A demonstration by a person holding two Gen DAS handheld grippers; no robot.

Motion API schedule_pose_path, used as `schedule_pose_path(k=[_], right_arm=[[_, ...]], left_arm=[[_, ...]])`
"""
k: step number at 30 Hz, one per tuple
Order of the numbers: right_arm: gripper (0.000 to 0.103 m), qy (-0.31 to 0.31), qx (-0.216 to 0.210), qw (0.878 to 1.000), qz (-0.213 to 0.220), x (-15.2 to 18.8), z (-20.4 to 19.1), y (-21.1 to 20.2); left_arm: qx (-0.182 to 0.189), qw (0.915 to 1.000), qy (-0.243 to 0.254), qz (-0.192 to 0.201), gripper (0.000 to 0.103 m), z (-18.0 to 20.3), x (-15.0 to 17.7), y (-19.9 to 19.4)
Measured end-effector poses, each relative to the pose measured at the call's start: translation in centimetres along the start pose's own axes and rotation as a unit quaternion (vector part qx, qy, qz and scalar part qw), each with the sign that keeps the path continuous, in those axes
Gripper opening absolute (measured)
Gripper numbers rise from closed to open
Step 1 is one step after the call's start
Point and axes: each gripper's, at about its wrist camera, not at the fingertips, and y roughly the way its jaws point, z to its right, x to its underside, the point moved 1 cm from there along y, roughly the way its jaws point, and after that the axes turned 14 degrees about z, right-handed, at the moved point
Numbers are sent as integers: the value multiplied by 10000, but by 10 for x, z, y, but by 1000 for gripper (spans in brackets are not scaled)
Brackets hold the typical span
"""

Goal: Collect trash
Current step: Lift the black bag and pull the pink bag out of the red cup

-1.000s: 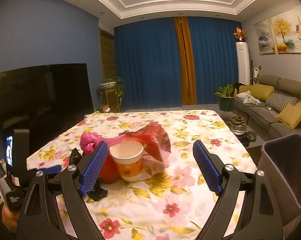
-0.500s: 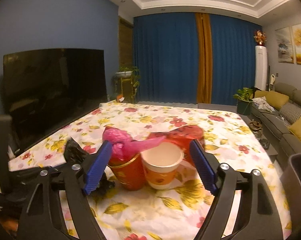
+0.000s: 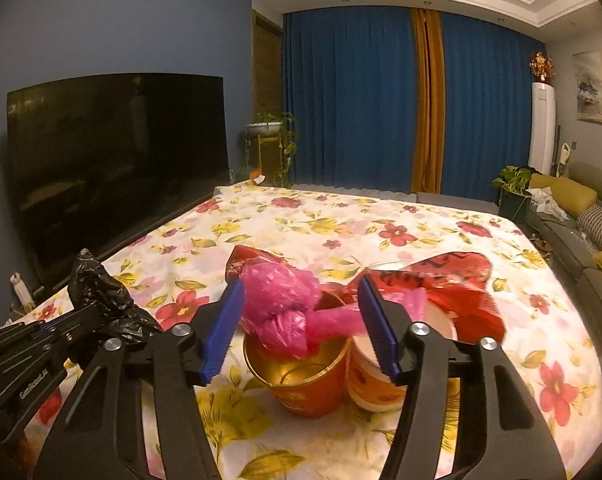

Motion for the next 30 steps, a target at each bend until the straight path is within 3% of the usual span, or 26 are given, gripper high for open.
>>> schedule_pose_path(k=[3,5,10,23,30], right_arm=[[49,41,-103,9999,-62,1,-1,5],[37,11,-179,9997,-139,4,-2,9],[22,-56,-279,9995,-161,6,-4,8],[21,319,-171,9965,751,-38,33,-67],[21,302,73,9949,960,-40,60,-115]], left_arm=[[11,10000,21,17,2,0,0,0],[37,10000,29,6,2,2,0,1],[85,10000,40,-9,2,5,2,1],[220,9994,201,192,2,24,-3,-18],[436,9978,376,320,2,51,-2,-40]])
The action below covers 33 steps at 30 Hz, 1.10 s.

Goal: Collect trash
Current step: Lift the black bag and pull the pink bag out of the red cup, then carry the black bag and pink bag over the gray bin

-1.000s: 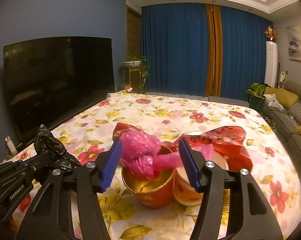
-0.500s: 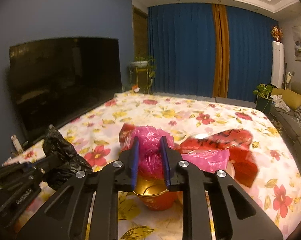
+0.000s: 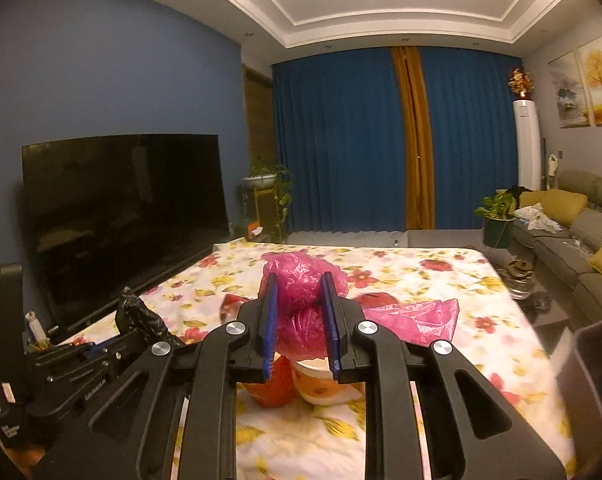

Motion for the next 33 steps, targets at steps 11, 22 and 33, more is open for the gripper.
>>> schedule_pose_path(k=[11,22,33], right_arm=[[21,-113,405,9991,67,4,35,-62],[21,-92,923,9956,160,2,78,-100],[21,-8,1247,9920,198,5,111,-118]], left_arm=[[629,9976,302,51,2,68,5,-24],[1117,9922,557,-55,2,134,17,-24],[1382,9877,735,-46,2,173,19,-24]])
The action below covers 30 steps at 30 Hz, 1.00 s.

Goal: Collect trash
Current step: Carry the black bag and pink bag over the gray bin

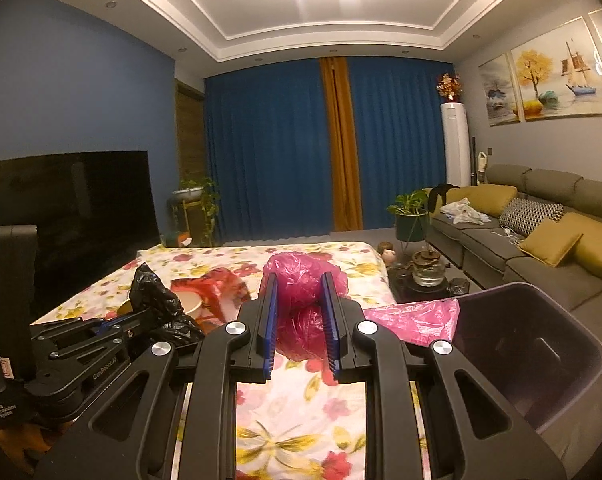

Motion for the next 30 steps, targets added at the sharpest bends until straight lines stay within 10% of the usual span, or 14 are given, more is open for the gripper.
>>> schedule_pose_path(k=[30], right_arm=[[21,-1,1412,9898,214,-1,131,-32]], left_arm=[[1257,9905,476,288,2,146,-22,28]])
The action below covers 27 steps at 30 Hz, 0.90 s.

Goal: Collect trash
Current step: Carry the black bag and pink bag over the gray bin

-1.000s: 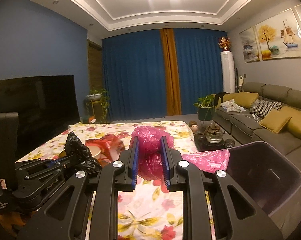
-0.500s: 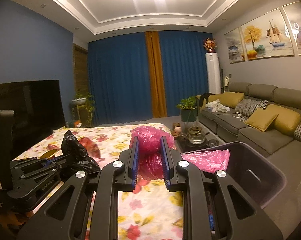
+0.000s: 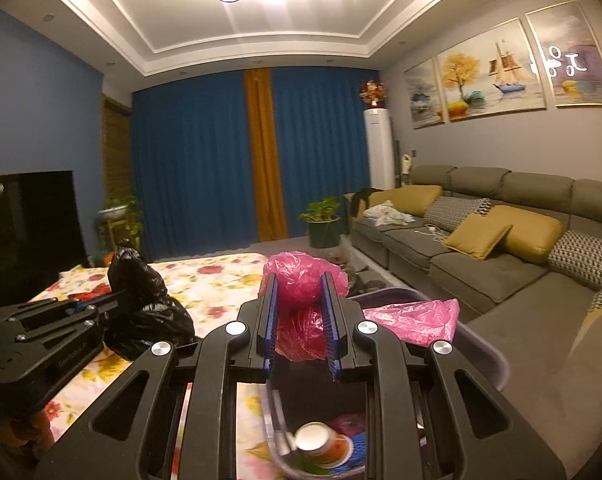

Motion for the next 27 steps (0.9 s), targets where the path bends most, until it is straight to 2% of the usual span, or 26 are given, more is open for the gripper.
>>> schedule_pose_path(k=[8,27], right_arm=[[21,105,259,9996,-38,3,28,9],[21,213,397,9989,-90,12,42,18]], left_arm=[[369,9993,-10,49,2,39,-5,25],[724,9973,-39,-136,2,65,9,59]])
